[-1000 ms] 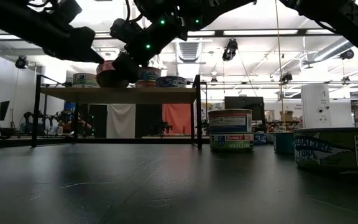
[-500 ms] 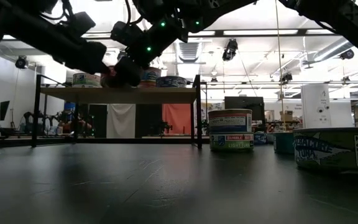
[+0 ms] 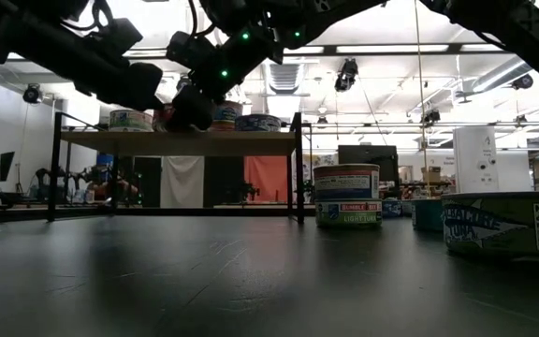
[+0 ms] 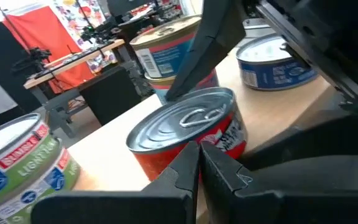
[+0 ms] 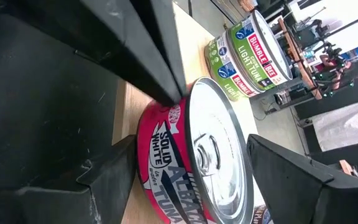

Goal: Stack canned seafood by type on shelf
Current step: Put the red tuna can on the shelf

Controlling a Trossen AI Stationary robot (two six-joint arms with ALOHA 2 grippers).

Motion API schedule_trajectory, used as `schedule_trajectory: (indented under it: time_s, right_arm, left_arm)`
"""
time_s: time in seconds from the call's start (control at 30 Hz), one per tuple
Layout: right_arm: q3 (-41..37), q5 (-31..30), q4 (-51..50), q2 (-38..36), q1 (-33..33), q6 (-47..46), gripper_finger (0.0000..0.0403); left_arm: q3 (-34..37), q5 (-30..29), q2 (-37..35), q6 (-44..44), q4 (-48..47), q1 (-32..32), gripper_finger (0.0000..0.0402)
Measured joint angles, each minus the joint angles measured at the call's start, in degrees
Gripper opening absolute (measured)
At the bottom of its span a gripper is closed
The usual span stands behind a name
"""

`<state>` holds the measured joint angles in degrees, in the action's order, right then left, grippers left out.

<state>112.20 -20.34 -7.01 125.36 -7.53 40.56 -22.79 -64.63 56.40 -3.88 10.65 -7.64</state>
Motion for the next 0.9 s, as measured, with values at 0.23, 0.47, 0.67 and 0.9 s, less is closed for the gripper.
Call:
schedule_trajectory:
  time_s: [0.23,0.47,0.67,0.9]
  right_arm:
    - [0.00,-0.02,-0.02,0.00,-0.02,-1.93,0.0311]
    - [0.00,-0.20,-0.29,0.00,-0.02,-2.46,0.0325]
    - [0.00,-0.48,-1.26,-0.02,0.09,-2.45,0.0323]
    - [0.00,-0.63,-1.76,-0.42,0.76,-2.43,0.0311]
  left_arm:
    - [0.00,-2.25,0.02,0.39,-0.20,0.72,0.0000]
    - [-0.02,-2.37,-0.17,0.42,-0.94,1.46,0.0000]
    - [-0.02,-2.33,-2.63,1.51,-2.00,0.07,0.0000]
    - [-0.04,-2.31,-7.97,1.74,-4.74,-4.50,0.0000]
